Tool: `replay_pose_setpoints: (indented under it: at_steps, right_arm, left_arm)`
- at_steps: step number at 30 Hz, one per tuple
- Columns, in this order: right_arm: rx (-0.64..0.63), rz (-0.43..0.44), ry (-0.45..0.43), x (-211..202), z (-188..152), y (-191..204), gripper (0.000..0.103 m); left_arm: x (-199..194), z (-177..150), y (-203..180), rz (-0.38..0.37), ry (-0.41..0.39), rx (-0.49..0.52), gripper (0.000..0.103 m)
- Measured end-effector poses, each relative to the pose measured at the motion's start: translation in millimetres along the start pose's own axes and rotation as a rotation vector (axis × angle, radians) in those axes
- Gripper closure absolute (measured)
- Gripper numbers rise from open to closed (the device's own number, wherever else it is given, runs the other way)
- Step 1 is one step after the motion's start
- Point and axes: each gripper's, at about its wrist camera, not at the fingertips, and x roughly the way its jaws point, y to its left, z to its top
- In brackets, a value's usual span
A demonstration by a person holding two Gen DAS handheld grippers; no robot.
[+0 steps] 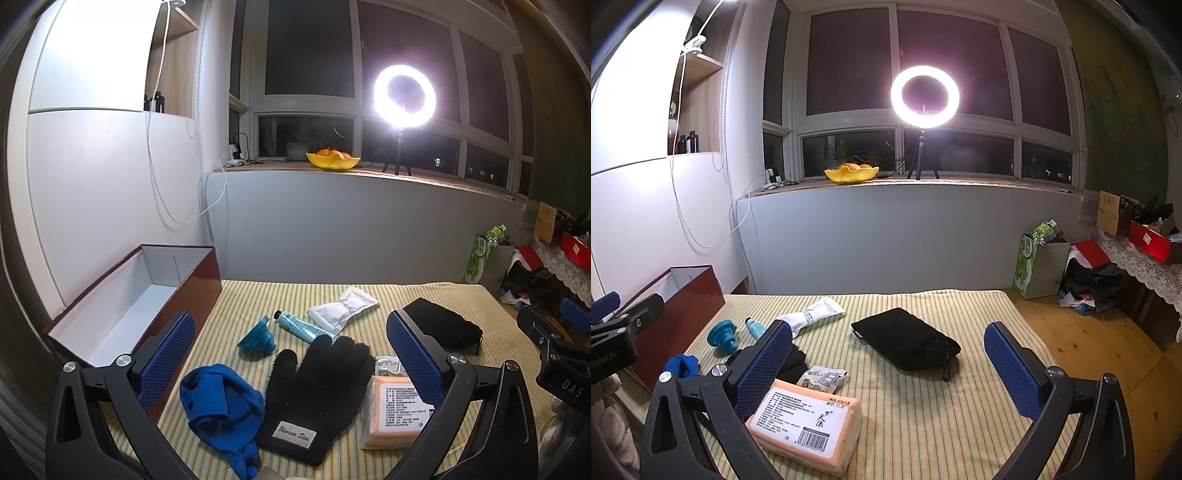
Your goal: Organize soft objects
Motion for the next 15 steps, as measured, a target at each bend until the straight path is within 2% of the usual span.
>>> replay_pose_setpoints:
  at_steps: [15]
  right_arm:
    - [0.004, -0.004, 0.011, 3.8, -4.6, -2.1, 0.001]
  left_arm:
    - [1.5, -0.2, -1.4, -0.004, 0.01, 0.001, 0.0]
